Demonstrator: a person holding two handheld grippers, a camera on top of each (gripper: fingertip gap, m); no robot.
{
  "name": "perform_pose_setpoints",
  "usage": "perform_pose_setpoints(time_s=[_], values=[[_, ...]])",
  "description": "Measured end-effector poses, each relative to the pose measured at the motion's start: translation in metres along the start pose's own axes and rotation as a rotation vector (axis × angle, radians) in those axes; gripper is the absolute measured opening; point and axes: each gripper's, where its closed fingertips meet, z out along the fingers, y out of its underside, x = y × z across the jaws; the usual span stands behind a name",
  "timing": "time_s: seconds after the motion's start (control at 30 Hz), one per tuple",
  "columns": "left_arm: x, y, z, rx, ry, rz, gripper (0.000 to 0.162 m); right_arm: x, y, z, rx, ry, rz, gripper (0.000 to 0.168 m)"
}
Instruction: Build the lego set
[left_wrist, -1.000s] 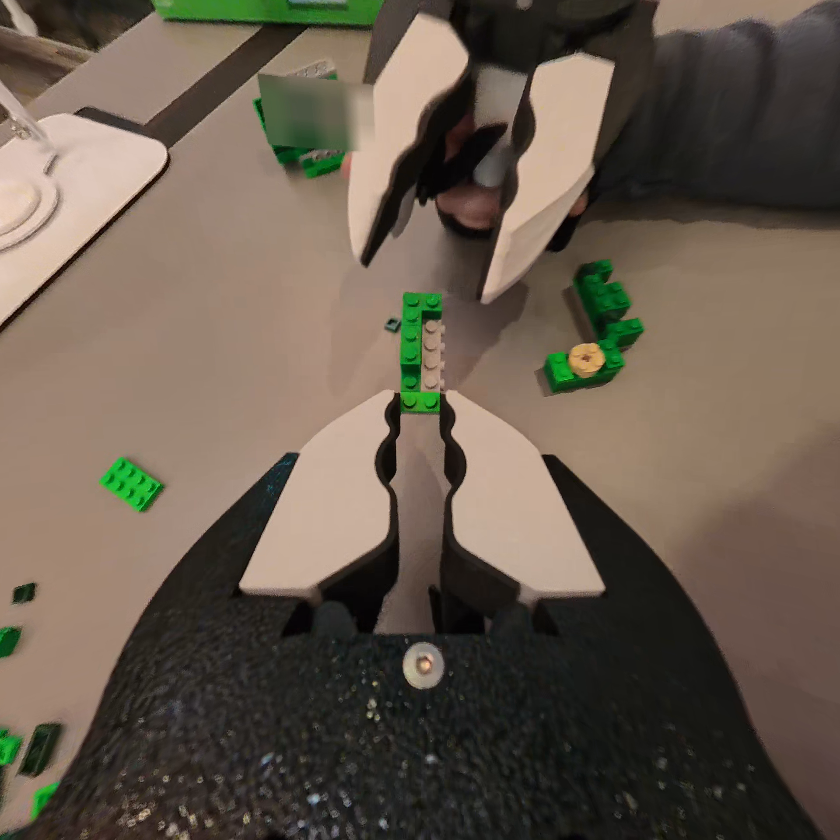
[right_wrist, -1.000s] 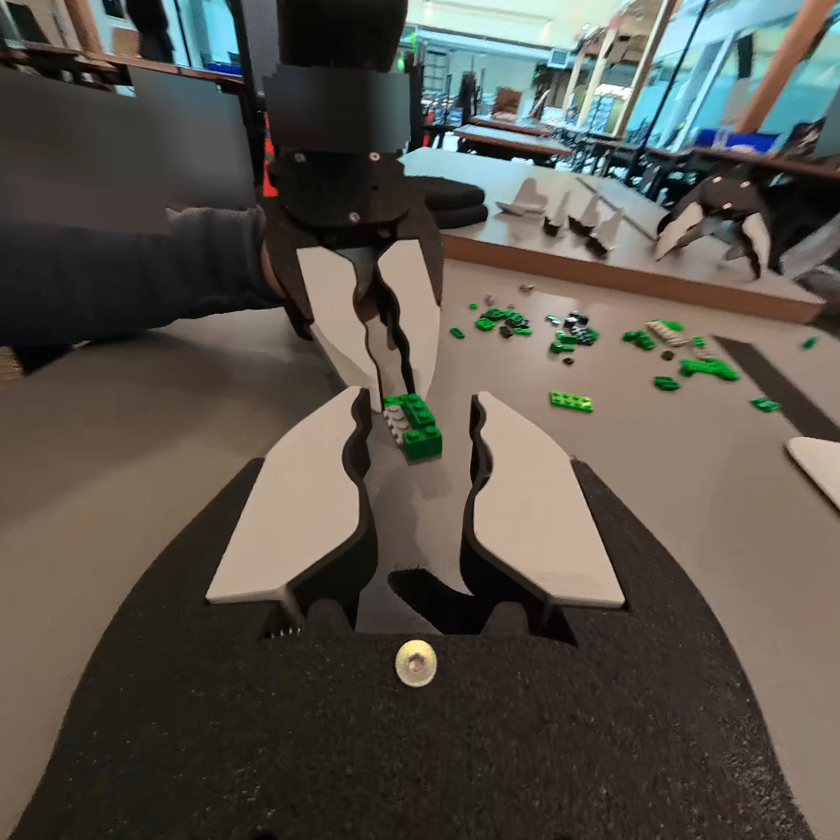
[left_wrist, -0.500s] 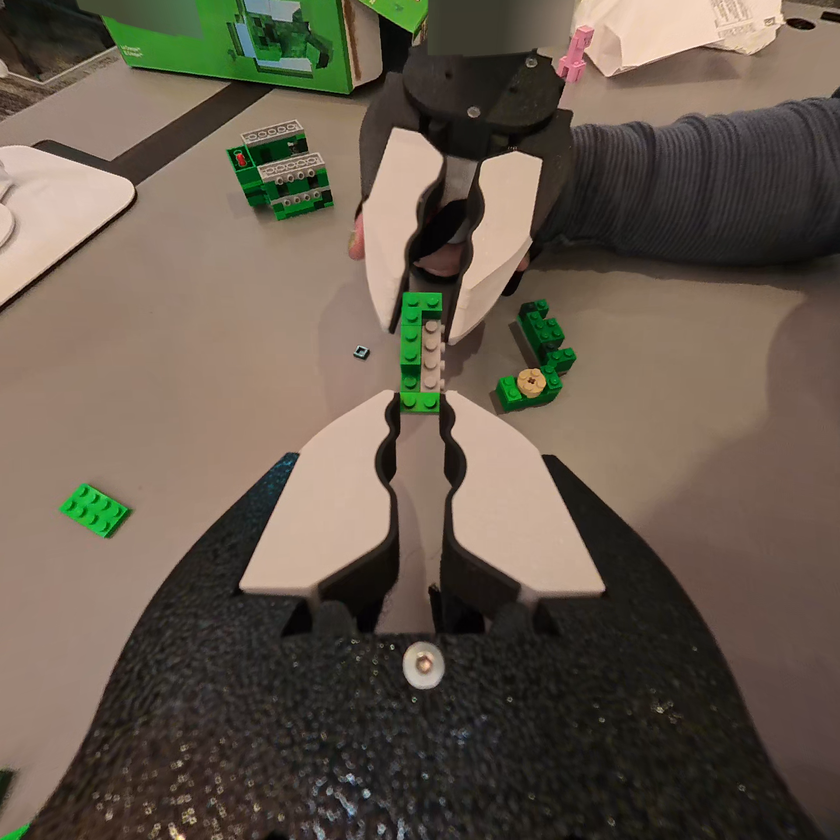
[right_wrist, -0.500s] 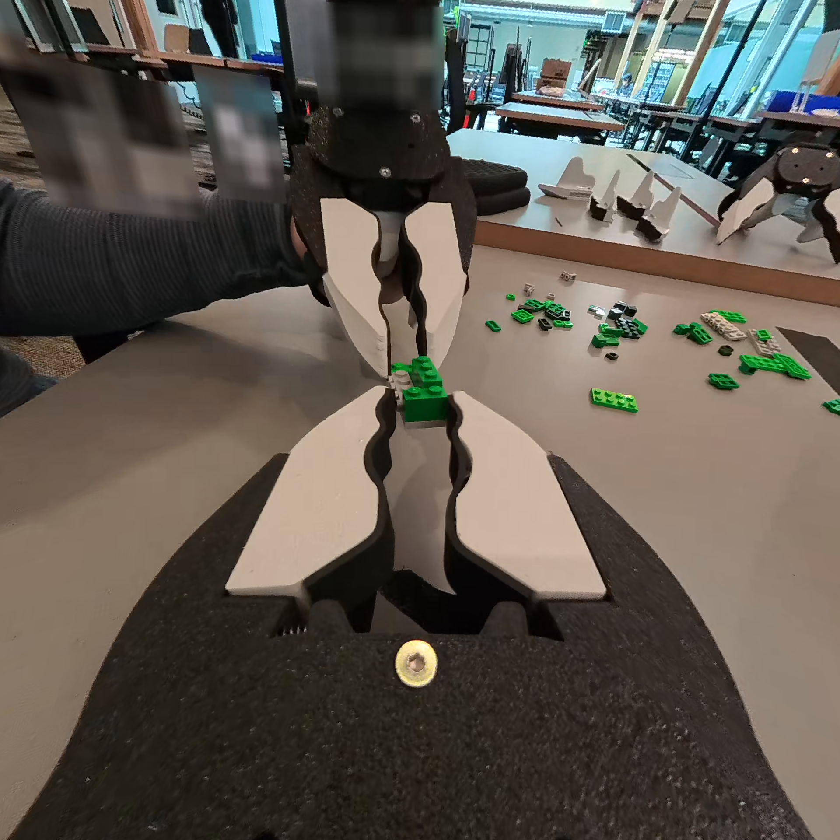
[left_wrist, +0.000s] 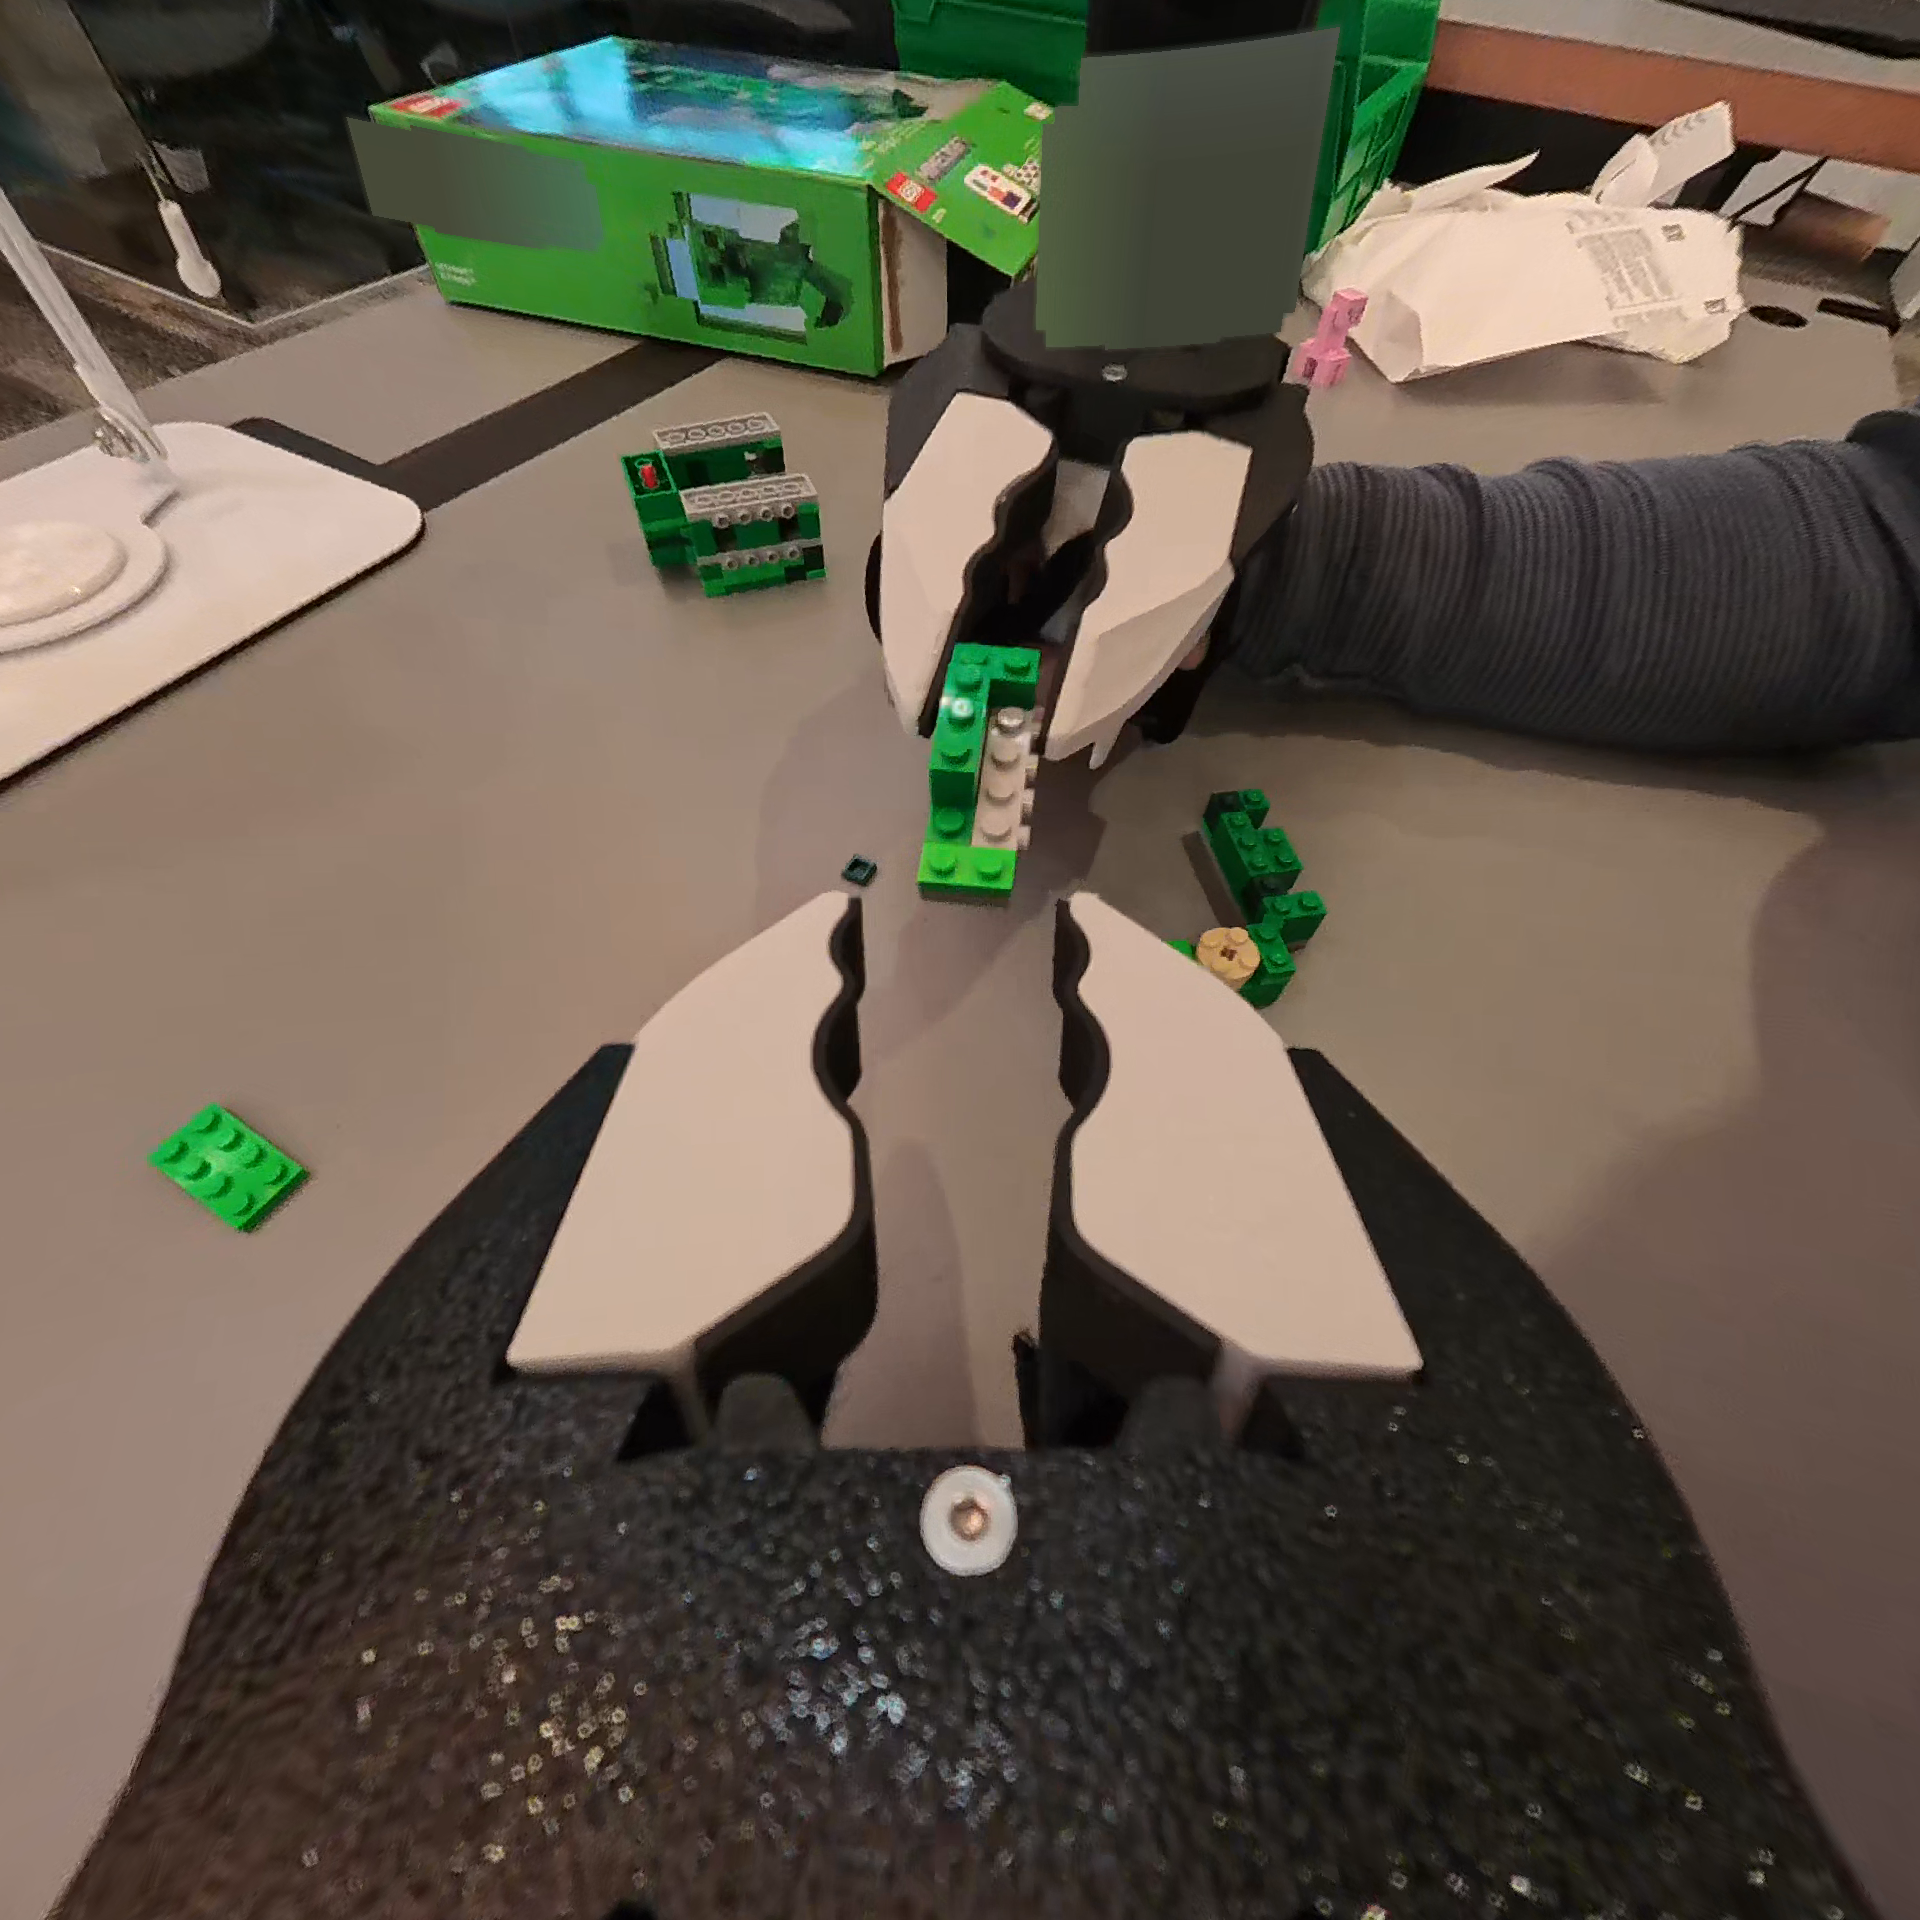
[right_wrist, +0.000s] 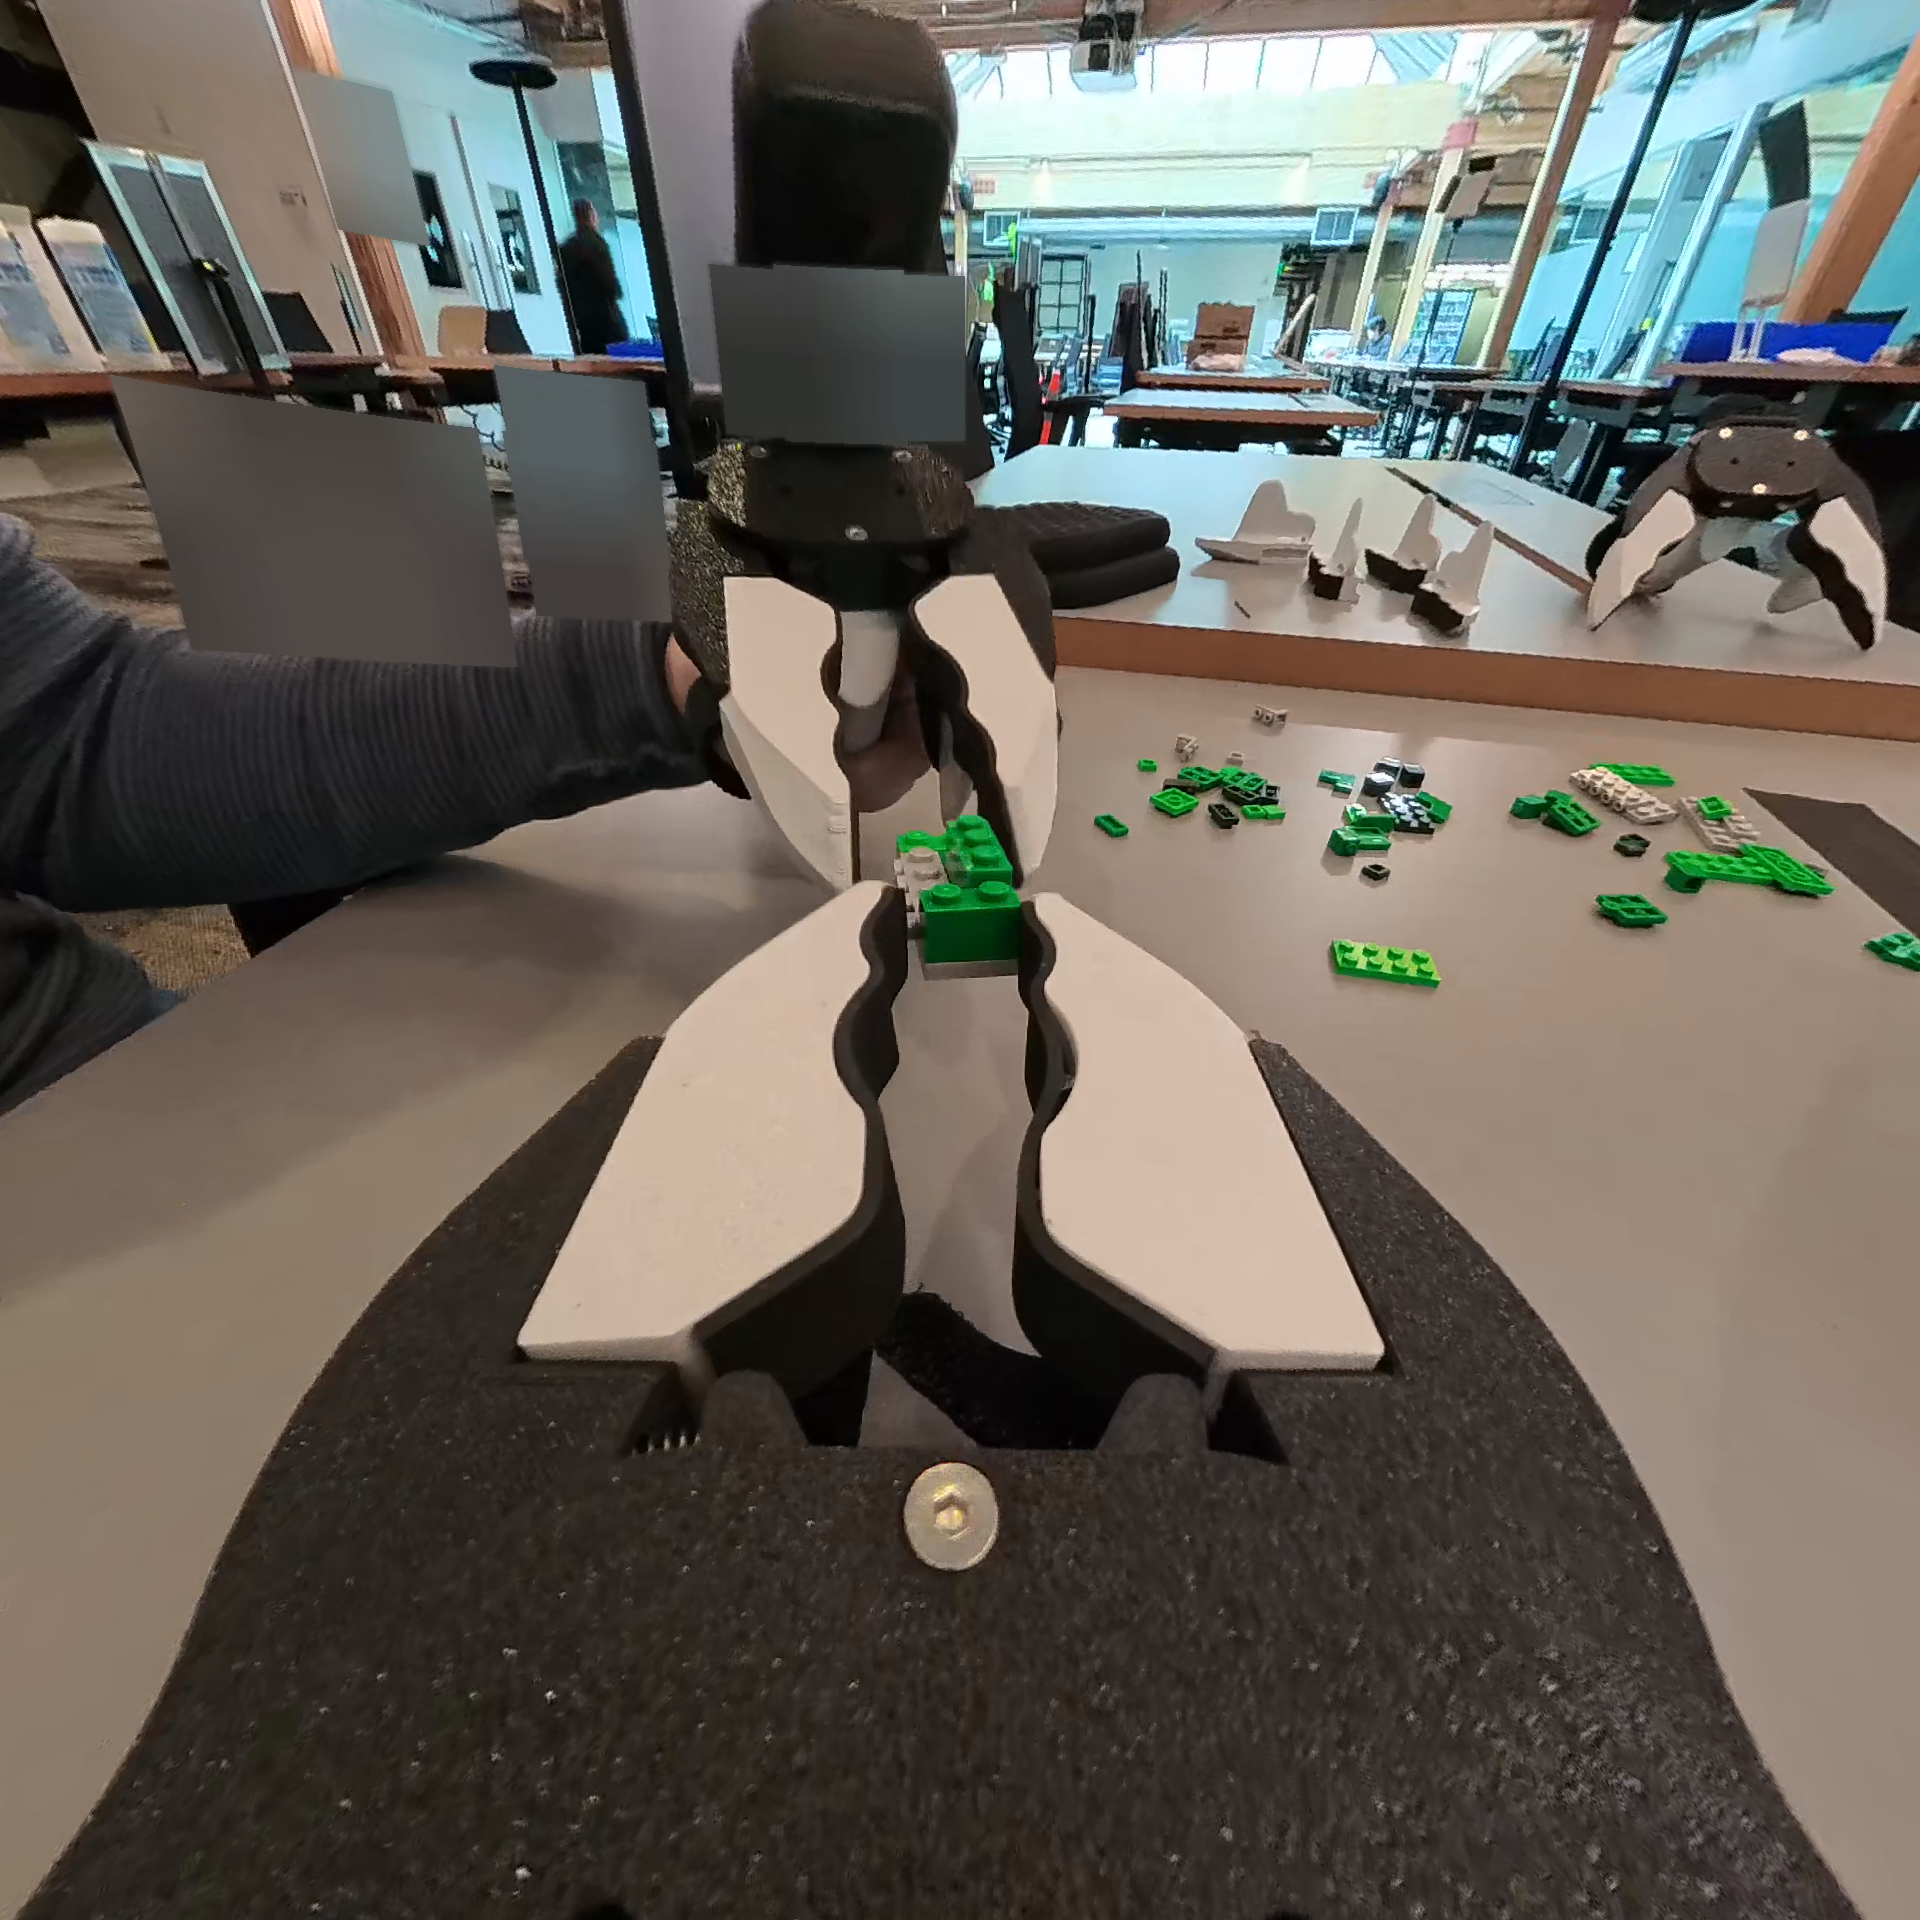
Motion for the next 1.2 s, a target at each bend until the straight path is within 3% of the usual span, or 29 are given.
perform_pose_setpoints(time_s=[0.1, 0.2, 0.37, 0.47, 0.67, 0.93, 1.2], values=[[0.005, -0.004, 0.003, 0.034, 0.039, -0.02, 0.032, -0.001, 0.0, 0.0, 0.0, -0.005, -0.002, 0.02], [0.005, -0.005, 0.006, 0.043, 0.059, -0.052, 0.017, -0.002, -0.002, -0.001, 0.015, -0.018, 0.008, 0.02], [0.004, -0.006, 0.006, 0.053, 0.045, -0.042, 0.016, 0.0, -0.002, -0.001, 0.017, -0.011, 0.019, 0.02], [-0.009, -0.001, 0.006, 0.014, -0.036, -0.041, 0.016, 0.006, -0.005, -0.002, 0.044, 0.031, 0.03, 0.04], [-0.047, 0.01, 0.013, -0.046, -0.203, -0.006, 0.016, 0.039, -0.016, -0.018, 0.102, 0.287, -0.059, 0.045], [-0.066, 0.017, 0.025, -0.073, -0.172, 0.048, 0.016, 0.08, -0.024, -0.055, 0.125, 0.728, -0.27, 0.032], [-0.056, 0.024, 0.008, -0.063, -0.128, 0.048, 0.016, 0.083, -0.021, -0.056, 0.069, 0.816, -0.366, 0.027]])
